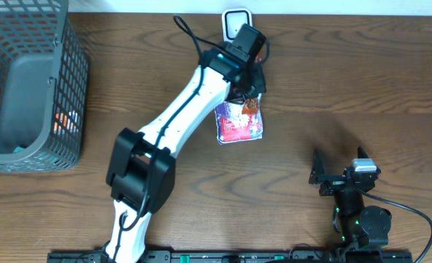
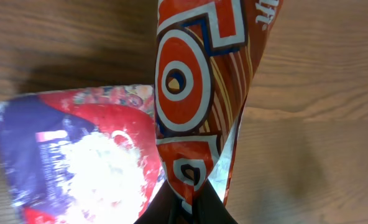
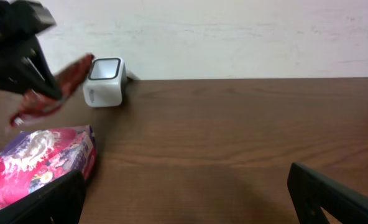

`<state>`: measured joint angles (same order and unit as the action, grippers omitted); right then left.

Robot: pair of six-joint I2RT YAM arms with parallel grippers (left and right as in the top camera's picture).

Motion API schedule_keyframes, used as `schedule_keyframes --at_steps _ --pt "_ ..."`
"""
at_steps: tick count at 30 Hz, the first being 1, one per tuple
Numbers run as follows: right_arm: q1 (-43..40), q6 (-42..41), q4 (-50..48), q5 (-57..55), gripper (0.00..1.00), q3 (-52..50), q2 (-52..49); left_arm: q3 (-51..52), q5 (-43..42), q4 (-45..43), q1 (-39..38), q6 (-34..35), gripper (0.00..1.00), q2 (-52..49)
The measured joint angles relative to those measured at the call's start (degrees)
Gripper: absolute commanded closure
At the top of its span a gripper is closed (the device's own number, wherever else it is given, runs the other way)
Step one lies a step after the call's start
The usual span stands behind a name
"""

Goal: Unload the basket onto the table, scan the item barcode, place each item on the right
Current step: 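Carry the TOP bar past the scanner and lower it beside the pack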

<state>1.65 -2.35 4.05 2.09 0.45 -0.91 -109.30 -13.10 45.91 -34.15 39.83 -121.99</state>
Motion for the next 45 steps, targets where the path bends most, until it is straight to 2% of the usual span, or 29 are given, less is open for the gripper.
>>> schedule_keyframes --at_steps 10,16,26,30,34,40,45 --pt "0.0 0.0 -0.02 0.0 0.01 0.0 0.0 0.0 0.2 -3.06 -3.61 6.56 0.92 -2.16" --pt "0.0 0.0 0.0 0.0 0.01 0.0 0.0 0.2 5.53 -3.87 -5.97 11.47 0.93 -2.16" --pt "0.0 0.0 -0.02 -0.02 0.01 0.0 0.0 3.54 8.59 -8.81 -8.41 14.01 0.92 -2.16" --pt "0.0 0.0 -0.02 0.0 0.01 0.0 0.0 5.07 8.83 -9.49 -8.98 14.38 0.86 -2.16" --pt "0.0 0.0 0.0 0.0 0.01 0.0 0.0 6.4 8.98 -11.13 -9.07 14.16 0.73 -2.16" --pt "0.0 0.0 0.0 0.0 0.01 0.0 0.0 8.57 9.01 -12.09 -9.07 13.68 0.69 -2.16" --pt "0.0 0.0 -0.02 0.0 0.01 0.0 0.0 8.55 8.96 -12.17 -8.74 7.93 0.64 -2.08"
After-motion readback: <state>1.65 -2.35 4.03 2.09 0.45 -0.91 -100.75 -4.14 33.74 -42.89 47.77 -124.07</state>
